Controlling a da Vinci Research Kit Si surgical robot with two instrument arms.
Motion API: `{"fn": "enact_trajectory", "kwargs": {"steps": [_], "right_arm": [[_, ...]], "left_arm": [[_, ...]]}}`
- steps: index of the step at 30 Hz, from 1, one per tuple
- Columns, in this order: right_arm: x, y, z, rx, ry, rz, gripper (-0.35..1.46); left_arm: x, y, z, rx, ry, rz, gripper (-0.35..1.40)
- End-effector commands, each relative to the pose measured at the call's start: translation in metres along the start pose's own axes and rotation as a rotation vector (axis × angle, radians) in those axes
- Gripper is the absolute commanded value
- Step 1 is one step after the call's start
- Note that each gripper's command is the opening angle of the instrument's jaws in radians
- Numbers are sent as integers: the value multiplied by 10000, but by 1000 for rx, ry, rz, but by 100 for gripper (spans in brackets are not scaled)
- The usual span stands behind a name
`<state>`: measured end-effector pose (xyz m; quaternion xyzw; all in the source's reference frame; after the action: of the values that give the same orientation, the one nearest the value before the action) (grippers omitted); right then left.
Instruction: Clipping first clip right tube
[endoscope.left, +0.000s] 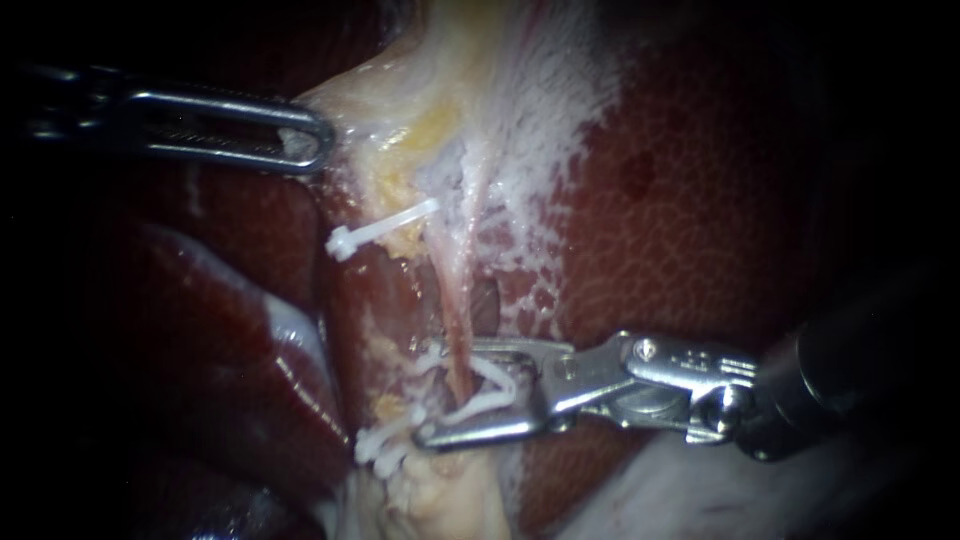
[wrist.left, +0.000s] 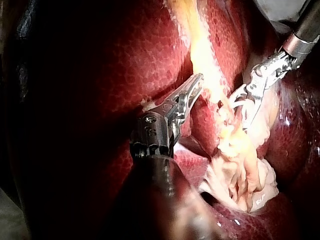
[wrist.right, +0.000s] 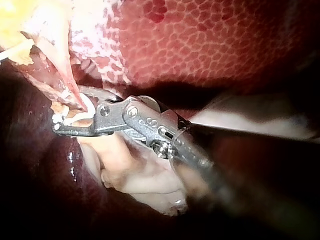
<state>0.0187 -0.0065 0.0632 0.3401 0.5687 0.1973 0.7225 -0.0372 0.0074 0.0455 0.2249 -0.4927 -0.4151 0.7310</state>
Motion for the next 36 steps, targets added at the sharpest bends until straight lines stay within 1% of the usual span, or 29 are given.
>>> {"fn": "enact_trajectory", "kwargs": {"steps": [1,7,12,27,28,30,31,32,34,36], "right_arm": [[-1,1,-1,-1,0,5,48],[-5,5,-4,-1,-1,20,45],[-11,6,-4,1,-2,29,43],[-12,8,-4,0,-2,46,36],[-12,8,-5,0,-2,46,33],[-11,9,-5,0,-1,70,21],[-11,10,-6,0,-1,76,7],[-11,12,-7,-1,0,89,-11],[-11,16,-9,0,0,100,-34],[-13,21,-12,1,-1,106,-35]], "left_arm": [[0,0,0,0,0,0,-32],[0,0,0,0,0,0,-32],[1,0,1,0,0,0,-32],[1,1,1,0,0,0,-32],[1,1,1,0,0,0,-32],[1,1,1,0,0,0,-32],[1,1,1,0,0,0,-32],[1,1,1,0,0,0,-32],[1,1,2,0,0,0,-32],[1,1,2,-1,0,0,-32]]}}
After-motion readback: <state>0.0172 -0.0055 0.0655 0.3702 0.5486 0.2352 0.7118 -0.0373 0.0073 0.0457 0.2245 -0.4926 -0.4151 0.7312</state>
